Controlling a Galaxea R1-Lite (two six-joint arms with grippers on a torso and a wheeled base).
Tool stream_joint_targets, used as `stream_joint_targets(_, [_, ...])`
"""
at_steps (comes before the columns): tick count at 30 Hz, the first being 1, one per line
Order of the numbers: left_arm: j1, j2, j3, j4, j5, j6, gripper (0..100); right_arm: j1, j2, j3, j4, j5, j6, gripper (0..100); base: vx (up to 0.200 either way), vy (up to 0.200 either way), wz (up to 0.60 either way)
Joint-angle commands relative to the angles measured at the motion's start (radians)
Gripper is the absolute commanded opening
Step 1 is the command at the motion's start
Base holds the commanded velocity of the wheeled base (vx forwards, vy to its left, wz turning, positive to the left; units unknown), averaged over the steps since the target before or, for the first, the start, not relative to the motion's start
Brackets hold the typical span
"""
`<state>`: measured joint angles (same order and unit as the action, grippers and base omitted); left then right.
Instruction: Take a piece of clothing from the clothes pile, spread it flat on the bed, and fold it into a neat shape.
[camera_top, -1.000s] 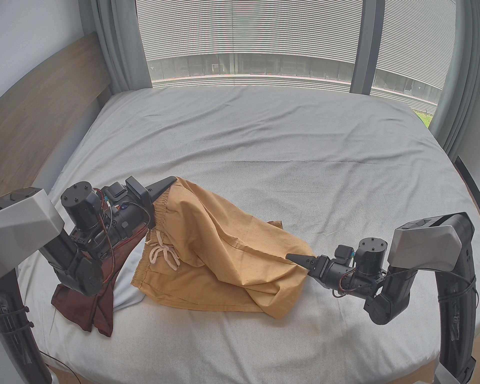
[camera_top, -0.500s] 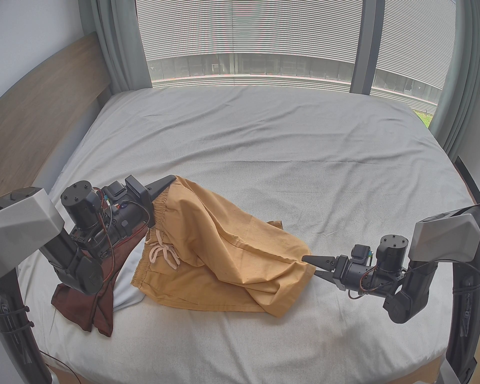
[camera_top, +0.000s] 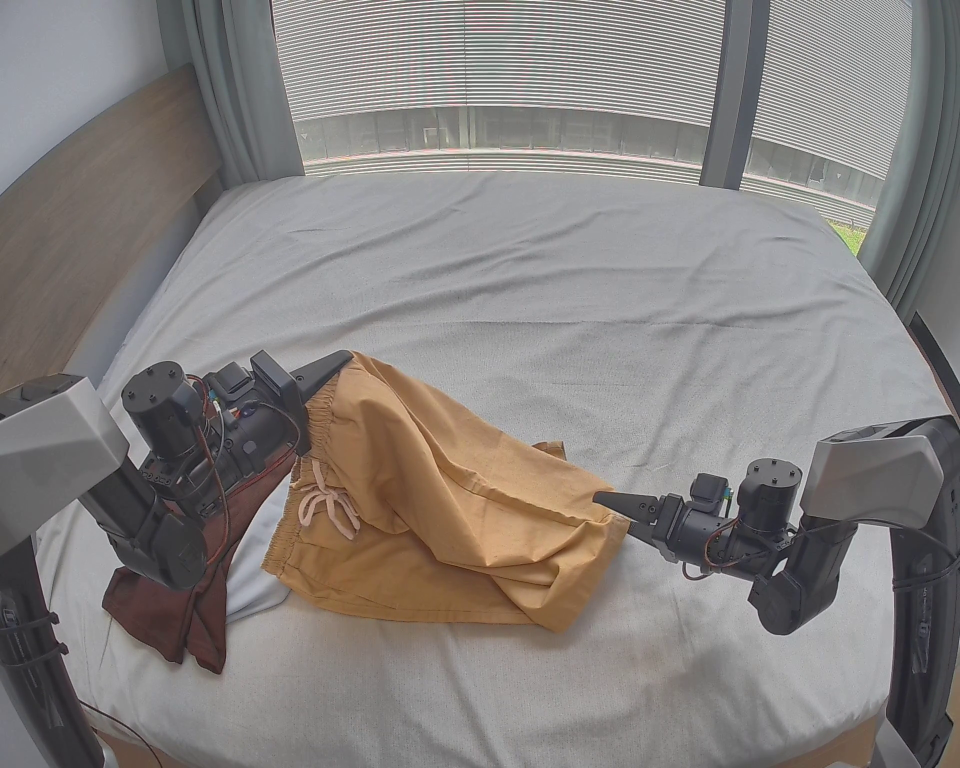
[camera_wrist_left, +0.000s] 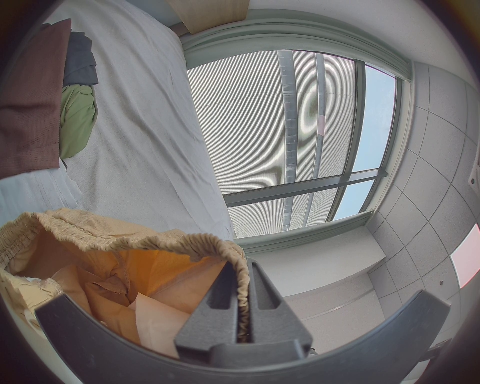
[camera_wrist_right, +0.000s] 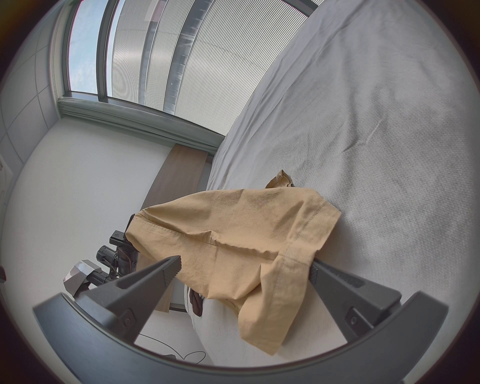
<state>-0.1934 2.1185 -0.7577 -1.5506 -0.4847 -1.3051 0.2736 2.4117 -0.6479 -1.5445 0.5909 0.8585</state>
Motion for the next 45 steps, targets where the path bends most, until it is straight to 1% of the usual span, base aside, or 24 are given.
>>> stream_joint_targets(1, [-0.001, -0.003, 0.001, 0.0, 0.0, 0.0, 0, 0.002, 0.044, -0.042, 0.0, 0.0, 0.002, 100, 0.0, 0.0, 0.0])
stream_joint_targets(5, [-0.001, -0.005, 0.001, 0.0, 0.001, 0.0, 0, 0.007, 0.055, -0.072, 0.0, 0.001, 0.011, 100, 0.0, 0.0, 0.0])
stream_joint_targets(9, [-0.003, -0.005, 0.001, 0.0, 0.0, 0.0, 0, 0.012, 0.053, -0.087, 0.0, 0.001, 0.04, 100, 0.0, 0.0, 0.0])
stream_joint_targets(18, [-0.004, -0.005, 0.003, 0.0, 0.001, 0.0, 0, 0.039, 0.066, -0.108, 0.0, 0.001, 0.053, 100, 0.0, 0.0, 0.0])
stream_joint_targets(33, [-0.008, -0.005, 0.003, 0.0, 0.001, 0.0, 0, 0.055, 0.107, -0.162, -0.002, -0.005, 0.053, 100, 0.0, 0.0, 0.0])
stream_joint_targets(37, [-0.008, -0.005, 0.003, 0.0, 0.001, -0.002, 0, 0.055, 0.113, -0.173, 0.0, -0.029, 0.051, 100, 0.0, 0.0, 0.0])
stream_joint_targets(45, [-0.006, -0.006, 0.003, 0.0, 0.001, -0.003, 0, 0.056, 0.126, -0.184, 0.0, -0.032, 0.053, 100, 0.0, 0.0, 0.0])
